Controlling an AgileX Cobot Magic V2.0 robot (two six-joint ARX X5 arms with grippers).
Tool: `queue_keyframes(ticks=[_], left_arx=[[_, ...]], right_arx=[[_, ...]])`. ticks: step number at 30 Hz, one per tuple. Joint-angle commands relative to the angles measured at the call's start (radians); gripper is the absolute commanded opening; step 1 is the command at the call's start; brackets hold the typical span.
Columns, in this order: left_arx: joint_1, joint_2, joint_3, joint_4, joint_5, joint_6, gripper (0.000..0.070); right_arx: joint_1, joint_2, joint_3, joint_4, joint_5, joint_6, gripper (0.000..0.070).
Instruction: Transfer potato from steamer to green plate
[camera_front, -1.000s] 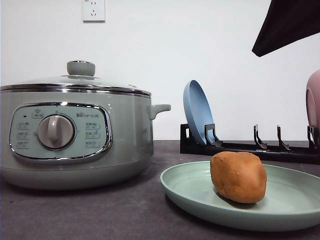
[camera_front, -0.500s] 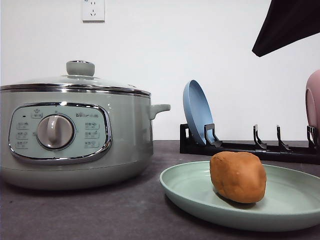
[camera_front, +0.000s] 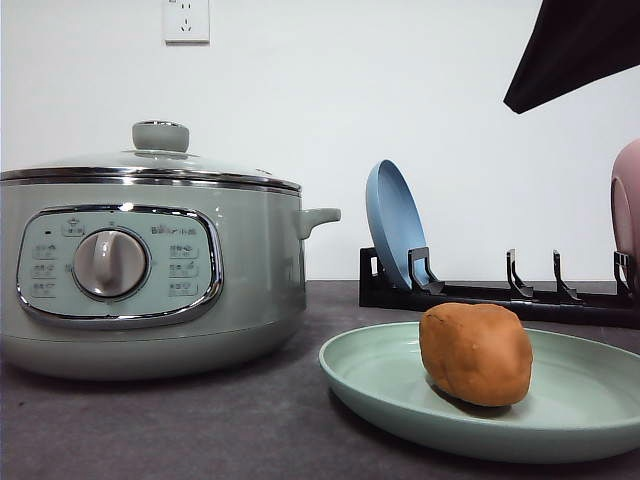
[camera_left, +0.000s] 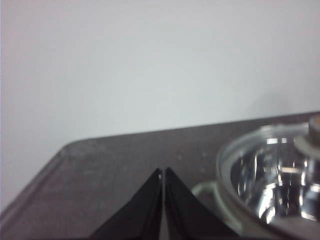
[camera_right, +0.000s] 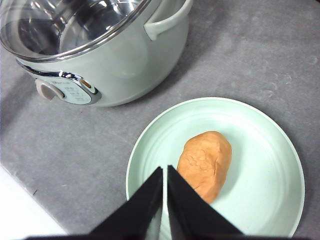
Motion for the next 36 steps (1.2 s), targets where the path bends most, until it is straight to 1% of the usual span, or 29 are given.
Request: queue_keyframes(ticks=[1, 13, 22, 26, 36], left_arx=[[0.004, -0.019, -0.028, 0.009, -0.003, -0.012, 0.0], [0.004, -0.102, -0.199, -0.001, -0.003, -0.016, 0.0], [0.003, -0.133, -0.203, -0.169, -0.003, -0.017, 0.0], [0.004, -0.133, -0.203, -0.175, -0.003, -0.041, 0.0], [0.004, -0.133, -0.202, -0.175, -0.003, -0.041, 0.0]], right_arx=[[0.005, 0.003, 0.016, 0.01, 0.001, -0.007, 0.0], [0.005, 0.003, 0.016, 0.01, 0.001, -0.007, 0.0], [0.005, 0.003, 0.016, 0.01, 0.001, -0.007, 0.0], [0.005, 0.003, 0.016, 0.01, 0.001, -0.007, 0.0], [0.005, 0.003, 0.016, 0.01, 0.001, -0.007, 0.0]])
